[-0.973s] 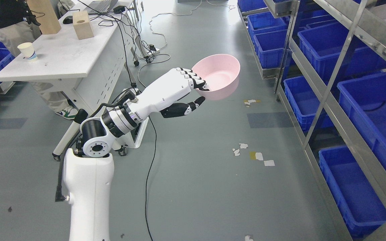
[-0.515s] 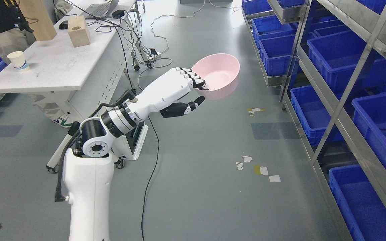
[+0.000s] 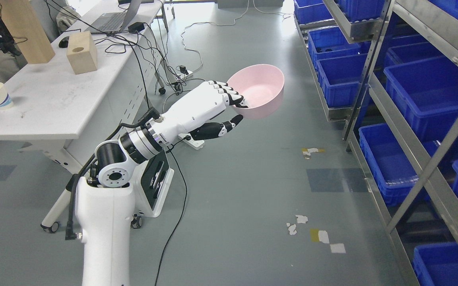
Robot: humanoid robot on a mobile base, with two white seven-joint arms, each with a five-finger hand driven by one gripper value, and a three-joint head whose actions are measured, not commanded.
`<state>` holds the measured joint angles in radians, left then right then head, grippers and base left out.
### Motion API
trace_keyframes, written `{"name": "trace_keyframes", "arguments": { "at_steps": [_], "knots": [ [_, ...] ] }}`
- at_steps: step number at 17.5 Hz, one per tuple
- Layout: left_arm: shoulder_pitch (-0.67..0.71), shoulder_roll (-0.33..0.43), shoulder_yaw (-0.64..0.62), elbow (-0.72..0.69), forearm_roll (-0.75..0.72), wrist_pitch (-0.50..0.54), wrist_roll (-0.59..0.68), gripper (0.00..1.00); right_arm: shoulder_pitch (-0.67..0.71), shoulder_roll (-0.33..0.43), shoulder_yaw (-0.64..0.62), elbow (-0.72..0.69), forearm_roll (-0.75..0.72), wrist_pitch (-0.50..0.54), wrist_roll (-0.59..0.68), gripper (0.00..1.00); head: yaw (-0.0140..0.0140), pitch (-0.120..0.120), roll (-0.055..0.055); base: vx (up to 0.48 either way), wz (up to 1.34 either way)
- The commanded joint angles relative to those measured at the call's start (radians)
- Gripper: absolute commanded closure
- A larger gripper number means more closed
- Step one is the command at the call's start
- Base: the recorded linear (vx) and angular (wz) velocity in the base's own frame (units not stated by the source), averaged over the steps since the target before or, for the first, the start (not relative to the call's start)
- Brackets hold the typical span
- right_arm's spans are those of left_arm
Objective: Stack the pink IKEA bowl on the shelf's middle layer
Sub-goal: 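Hold the pink bowl in the left hand while driving to the other shelf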
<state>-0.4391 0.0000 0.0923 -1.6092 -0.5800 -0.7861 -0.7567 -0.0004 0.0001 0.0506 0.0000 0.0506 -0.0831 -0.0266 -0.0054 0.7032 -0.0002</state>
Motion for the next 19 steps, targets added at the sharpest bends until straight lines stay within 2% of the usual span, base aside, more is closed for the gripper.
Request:
{"name": "trace_keyframes", "arguments": {
  "at_steps": [1, 15, 19],
  "knots": [
    [0.000, 0.017, -0.005, 0.000, 0.000, 0.001, 0.000, 0.93, 0.022, -0.018, 0.000, -0.017, 0.000, 0.000, 0.001, 0.00, 0.0000, 0.000, 0.000, 0.397, 0.12],
    [-0.001, 0.017, -0.031, 0.000, 0.000, 0.001, 0.000, 0.93, 0.022, -0.018, 0.000, -0.017, 0.000, 0.000, 0.001, 0.00, 0.0000, 0.000, 0.000, 0.302, 0.04],
    [-0.003, 0.017, -0.092, 0.002, 0.000, 0.001, 0.020, 0.93, 0.022, -0.018, 0.000, -0.017, 0.000, 0.000, 0.001, 0.00, 0.0000, 0.000, 0.000, 0.175, -0.10]
  ]
}}
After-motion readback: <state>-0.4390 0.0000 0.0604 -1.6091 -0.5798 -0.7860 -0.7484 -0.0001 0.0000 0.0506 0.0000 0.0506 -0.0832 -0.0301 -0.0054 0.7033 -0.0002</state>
